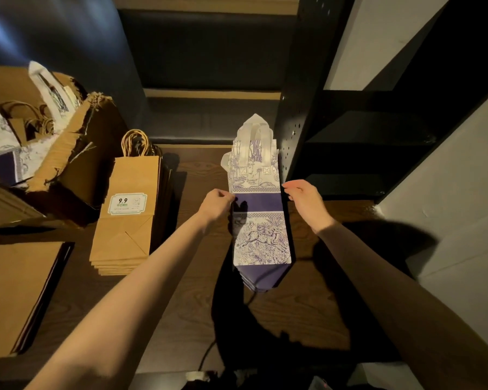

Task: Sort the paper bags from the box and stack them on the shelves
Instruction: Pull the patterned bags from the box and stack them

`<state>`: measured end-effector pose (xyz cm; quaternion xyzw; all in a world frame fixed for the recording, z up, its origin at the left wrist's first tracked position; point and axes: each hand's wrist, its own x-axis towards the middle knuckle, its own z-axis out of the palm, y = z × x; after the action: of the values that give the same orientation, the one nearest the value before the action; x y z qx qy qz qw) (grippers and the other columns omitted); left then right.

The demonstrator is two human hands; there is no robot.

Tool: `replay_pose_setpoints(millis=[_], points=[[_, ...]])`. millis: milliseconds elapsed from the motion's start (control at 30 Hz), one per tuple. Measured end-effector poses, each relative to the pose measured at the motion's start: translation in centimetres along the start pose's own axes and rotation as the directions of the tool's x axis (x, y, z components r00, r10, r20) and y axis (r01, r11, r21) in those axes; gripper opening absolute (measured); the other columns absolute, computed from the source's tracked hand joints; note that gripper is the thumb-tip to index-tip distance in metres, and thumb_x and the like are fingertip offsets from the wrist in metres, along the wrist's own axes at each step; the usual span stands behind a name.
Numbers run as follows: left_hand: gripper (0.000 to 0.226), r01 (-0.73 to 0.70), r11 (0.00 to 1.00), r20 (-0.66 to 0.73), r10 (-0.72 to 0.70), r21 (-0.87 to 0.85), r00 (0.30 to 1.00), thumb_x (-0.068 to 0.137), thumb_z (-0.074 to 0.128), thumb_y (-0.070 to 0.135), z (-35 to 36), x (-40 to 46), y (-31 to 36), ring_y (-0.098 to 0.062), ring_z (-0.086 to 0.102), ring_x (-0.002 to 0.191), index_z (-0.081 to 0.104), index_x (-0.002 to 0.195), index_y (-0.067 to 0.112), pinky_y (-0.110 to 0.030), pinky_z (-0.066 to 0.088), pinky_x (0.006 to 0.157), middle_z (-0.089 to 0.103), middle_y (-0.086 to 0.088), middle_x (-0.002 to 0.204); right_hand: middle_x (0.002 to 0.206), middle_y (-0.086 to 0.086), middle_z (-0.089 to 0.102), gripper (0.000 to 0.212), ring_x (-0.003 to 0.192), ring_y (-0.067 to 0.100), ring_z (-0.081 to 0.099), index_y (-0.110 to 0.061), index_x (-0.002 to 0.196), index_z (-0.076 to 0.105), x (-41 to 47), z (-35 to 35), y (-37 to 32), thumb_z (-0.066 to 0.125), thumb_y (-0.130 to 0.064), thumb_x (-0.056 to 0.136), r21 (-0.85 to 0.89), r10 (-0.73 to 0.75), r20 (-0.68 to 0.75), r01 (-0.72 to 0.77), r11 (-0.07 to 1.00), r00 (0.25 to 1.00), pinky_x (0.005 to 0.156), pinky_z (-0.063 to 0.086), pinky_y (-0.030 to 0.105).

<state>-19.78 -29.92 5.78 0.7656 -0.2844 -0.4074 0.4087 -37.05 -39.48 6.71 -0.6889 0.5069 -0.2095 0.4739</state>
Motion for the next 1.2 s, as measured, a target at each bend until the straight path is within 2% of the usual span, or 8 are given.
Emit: replay_pose_setpoints(millis=[67,300,533,667,833,967,1100,1200], points=[[0.019,-0.042,0.999,0.000,0.042,0.000,0.999,0.097,0.045,0.013,-1.4,-0.2,1.2,-0.013,0.041,0.064,0.051,0.079,0.013,-0.023,0.031,0.055,0.047,-0.004,0.073,0.123,0.006,0.059,0.030,0.113,0.018,0.053,-0.011,0.119,0.060,-0.2,0.0,-1.9,0.039,-0.015,0.098,-0.003,-0.041,0.004,0.041,0.999,0.999,0.099,0.042,0.033],[0.019,-0.242,0.970,0.037,0.242,0.016,0.970,0.096,0.048,0.025,-8.1,-1.2,4.7,-0.020,0.059,0.086,0.058,0.101,0.009,-0.025,0.044,0.064,0.063,-0.008,0.097,0.096,-0.001,0.062,0.027,0.088,0.014,0.056,-0.014,0.109,0.063,-0.2,2.7,-9.1,0.039,-0.020,0.099,-0.005,-0.179,0.030,0.179,0.984,0.983,0.080,0.045,0.027],[0.015,-0.390,0.919,0.080,0.384,0.063,0.920,0.096,0.050,0.025,-18.3,-0.9,5.8,-0.011,0.060,0.077,0.056,0.099,0.012,-0.019,0.047,0.060,0.061,-0.003,0.089,0.087,-0.008,0.059,0.025,0.085,0.011,0.057,-0.016,0.110,0.062,-0.8,9.5,-15.8,0.040,-0.020,0.100,-0.103,-0.303,0.018,0.303,0.947,0.953,0.074,0.048,0.023],[0.013,-0.419,0.903,0.121,0.407,0.097,0.905,0.096,0.049,0.022,-24.8,-0.6,5.3,-0.013,0.061,0.076,0.057,0.093,0.013,-0.027,0.051,0.068,0.062,-0.005,0.088,0.095,0.000,0.061,0.025,0.087,0.014,0.058,-0.014,0.112,0.061,-1.8,14.3,-19.1,0.040,-0.019,0.100,-0.109,-0.288,0.000,0.287,0.952,0.958,0.067,0.043,0.017],[0.012,-0.437,0.896,0.170,0.419,0.084,0.892,0.096,0.048,0.016,-32.5,-0.8,3.8,-0.016,0.060,0.079,0.058,0.091,0.013,-0.025,0.049,0.066,0.061,-0.004,0.087,0.100,0.000,0.063,0.025,0.096,0.015,0.059,-0.016,0.113,0.062,-3.0,20.2,-23.3,0.041,-0.021,0.100,-0.112,-0.304,-0.036,0.298,0.948,0.952,0.085,0.048,0.027],[0.016,-0.428,0.899,0.130,0.415,0.096,0.901,0.098,0.044,0.016,-37.5,-0.9,2.3,-0.012,0.059,0.074,0.057,0.090,0.012,-0.018,0.045,0.061,0.061,-0.004,0.085,0.102,-0.002,0.061,0.024,0.100,0.012,0.056,-0.019,0.111,0.061,-2.9,24.5,-26.2,0.041,-0.021,0.100,-0.114,-0.309,0.019,0.309,0.944,0.951,0.089,0.047,0.029],[0.018,-0.387,0.919,0.080,0.381,0.076,0.921,0.099,0.043,0.018,-41.5,-0.5,0.8,-0.013,0.058,0.069,0.056,0.087,0.014,-0.019,0.044,0.058,0.061,-0.004,0.082,0.101,-0.004,0.062,0.023,0.098,0.008,0.055,-0.022,0.111,0.061,-2.2,28.4,-28.7,0.040,-0.022,0.100,-0.136,-0.346,0.078,0.354,0.926,0.935,0.075,0.043,0.018],[0.019,-0.356,0.933,0.014,0.356,0.062,0.935,0.099,0.043,0.017,-44.2,-0.2,-0.4,-0.015,0.056,0.069,0.056,0.084,0.017,-0.023,0.042,0.060,0.061,-0.004,0.081,0.100,-0.004,0.061,0.025,0.096,0.009,0.056,-0.018,0.114,0.061,-1.6,31.3,-30.0,0.041,-0.021,0.100,-0.136,-0.352,0.144,0.370,0.919,0.925,0.081,0.047,0.024]])
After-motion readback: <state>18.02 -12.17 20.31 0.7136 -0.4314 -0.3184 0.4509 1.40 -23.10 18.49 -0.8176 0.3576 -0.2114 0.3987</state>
